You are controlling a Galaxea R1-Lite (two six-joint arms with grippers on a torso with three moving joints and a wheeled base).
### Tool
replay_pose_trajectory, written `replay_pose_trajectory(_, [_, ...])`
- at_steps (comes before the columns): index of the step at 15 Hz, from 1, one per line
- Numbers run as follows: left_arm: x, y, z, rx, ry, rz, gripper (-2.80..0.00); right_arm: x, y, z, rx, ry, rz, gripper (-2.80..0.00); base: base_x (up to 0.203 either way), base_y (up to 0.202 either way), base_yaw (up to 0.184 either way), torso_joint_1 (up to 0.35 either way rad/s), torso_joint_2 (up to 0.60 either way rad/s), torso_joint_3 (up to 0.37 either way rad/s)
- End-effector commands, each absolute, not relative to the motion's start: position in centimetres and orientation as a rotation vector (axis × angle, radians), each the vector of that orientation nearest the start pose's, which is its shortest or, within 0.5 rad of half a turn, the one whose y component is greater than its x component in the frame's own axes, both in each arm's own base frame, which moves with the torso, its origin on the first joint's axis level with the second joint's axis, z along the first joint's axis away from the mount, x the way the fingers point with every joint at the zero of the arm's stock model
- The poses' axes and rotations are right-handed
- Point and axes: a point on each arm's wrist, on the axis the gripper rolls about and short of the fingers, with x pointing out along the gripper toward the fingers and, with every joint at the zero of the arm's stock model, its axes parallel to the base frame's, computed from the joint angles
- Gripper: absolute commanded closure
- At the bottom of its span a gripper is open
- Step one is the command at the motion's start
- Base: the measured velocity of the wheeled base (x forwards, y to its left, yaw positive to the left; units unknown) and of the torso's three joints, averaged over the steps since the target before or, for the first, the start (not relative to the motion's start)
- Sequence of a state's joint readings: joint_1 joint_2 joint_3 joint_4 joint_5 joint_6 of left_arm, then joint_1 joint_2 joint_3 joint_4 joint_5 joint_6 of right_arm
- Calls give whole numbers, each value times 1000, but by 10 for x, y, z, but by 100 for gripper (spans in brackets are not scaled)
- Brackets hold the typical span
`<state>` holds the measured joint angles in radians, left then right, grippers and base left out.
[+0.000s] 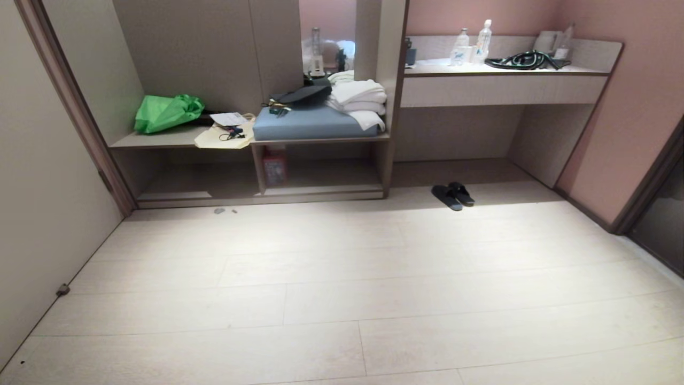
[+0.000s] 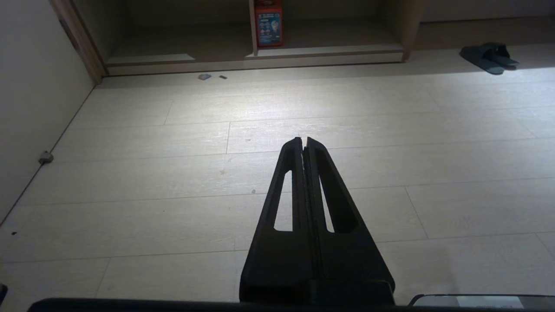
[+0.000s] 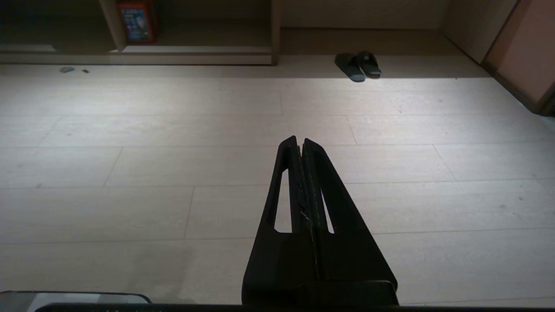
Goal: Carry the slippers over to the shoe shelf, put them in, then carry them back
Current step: Pick up the slippers on the floor
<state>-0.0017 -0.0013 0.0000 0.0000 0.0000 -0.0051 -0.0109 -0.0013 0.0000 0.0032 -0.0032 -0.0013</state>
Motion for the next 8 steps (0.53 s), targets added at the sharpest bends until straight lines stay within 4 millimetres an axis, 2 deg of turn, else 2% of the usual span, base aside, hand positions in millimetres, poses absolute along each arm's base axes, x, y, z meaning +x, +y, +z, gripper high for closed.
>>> replay_pose_trajectory(1, [-23, 0, 75, -6, 0, -2, 0, -23, 0, 75, -2, 3, -14, 0, 0, 0, 0, 0, 0, 0])
replay_pose_trajectory(8, [-23, 0, 75, -6, 0, -2, 0, -23, 0, 75, -3, 3, -14, 0, 0, 0, 0, 0, 0, 0])
